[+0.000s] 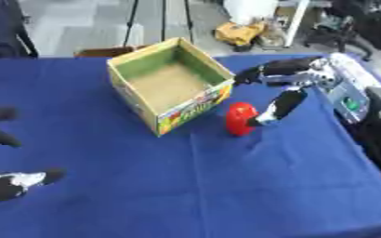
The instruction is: Pick up objects on the table and place them in the box.
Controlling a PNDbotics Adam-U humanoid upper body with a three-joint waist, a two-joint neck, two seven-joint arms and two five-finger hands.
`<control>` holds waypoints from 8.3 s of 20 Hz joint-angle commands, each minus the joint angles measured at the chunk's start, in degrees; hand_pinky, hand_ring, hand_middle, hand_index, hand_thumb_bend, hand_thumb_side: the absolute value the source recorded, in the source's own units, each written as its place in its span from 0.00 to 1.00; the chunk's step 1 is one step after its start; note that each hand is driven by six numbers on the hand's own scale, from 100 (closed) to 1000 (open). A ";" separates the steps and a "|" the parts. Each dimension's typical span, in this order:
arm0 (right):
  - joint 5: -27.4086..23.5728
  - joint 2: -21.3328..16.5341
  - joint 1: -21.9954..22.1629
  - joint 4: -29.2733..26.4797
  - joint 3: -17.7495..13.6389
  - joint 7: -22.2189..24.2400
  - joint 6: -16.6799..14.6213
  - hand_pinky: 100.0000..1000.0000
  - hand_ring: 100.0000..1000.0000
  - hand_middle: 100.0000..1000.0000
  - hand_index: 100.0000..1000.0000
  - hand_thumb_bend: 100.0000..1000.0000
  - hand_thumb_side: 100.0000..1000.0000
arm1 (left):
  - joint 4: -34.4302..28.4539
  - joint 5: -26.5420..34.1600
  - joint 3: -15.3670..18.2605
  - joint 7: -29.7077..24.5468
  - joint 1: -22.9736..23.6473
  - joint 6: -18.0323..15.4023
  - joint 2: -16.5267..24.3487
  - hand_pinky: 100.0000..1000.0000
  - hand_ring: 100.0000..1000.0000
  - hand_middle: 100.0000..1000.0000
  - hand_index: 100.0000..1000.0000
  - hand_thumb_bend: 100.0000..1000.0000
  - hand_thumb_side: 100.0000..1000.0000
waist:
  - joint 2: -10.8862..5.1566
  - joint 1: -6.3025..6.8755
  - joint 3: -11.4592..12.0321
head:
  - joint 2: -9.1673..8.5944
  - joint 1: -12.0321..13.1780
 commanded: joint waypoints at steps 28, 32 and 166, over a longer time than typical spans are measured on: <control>3.20 1.36 -3.02 7.97 -1.73 9.58 -8.44 0.79 0.89 1.00 1.00 0.40 0.63 | -7.38 -5.64 1.30 -2.64 1.26 -4.72 -6.98 0.54 0.37 0.54 0.74 1.00 0.70 | 0.46 0.63 1.94 | -0.47 -0.94; 4.47 2.03 -3.53 10.17 -2.73 9.58 -8.46 0.78 0.88 0.99 1.00 0.39 0.63 | -5.41 -2.13 1.66 0.88 2.14 -6.91 -8.55 0.54 0.36 0.52 0.74 1.00 0.72 | 0.88 0.78 2.70 | -0.61 -1.16; 18.00 1.31 -9.85 7.04 -11.51 -21.66 -5.12 0.80 0.85 0.96 1.00 0.28 0.40 | 1.30 11.41 -0.63 9.79 2.38 -12.42 -7.25 0.54 0.27 0.48 0.72 1.00 0.73 | 0.30 -1.44 9.08 | -6.69 -9.17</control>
